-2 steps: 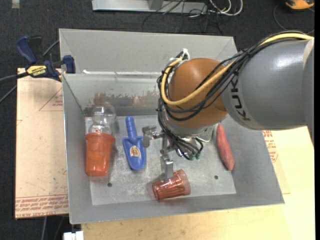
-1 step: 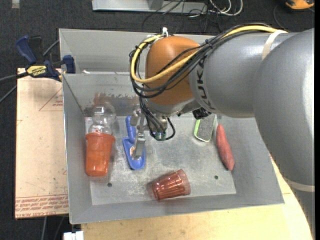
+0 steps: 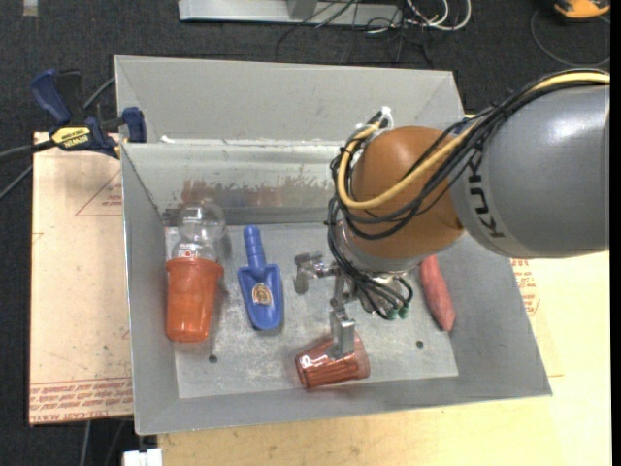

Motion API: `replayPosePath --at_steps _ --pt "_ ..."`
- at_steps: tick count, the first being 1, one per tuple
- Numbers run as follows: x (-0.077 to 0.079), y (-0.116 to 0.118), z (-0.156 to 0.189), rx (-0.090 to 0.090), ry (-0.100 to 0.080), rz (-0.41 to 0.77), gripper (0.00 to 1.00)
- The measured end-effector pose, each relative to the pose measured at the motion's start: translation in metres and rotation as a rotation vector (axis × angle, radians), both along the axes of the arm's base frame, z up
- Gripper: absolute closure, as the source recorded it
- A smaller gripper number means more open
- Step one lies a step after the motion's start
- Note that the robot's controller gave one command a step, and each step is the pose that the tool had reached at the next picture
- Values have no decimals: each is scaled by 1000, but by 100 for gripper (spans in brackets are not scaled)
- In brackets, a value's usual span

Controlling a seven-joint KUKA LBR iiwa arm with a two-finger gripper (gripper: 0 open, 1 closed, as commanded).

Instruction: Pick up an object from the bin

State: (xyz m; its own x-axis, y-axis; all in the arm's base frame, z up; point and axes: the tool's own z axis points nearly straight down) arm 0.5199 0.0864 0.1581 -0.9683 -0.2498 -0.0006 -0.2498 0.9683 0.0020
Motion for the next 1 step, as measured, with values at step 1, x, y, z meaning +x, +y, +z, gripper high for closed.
replayPosePath --at_steps 1 --pt "91 85 -86 9 -15 205 0"
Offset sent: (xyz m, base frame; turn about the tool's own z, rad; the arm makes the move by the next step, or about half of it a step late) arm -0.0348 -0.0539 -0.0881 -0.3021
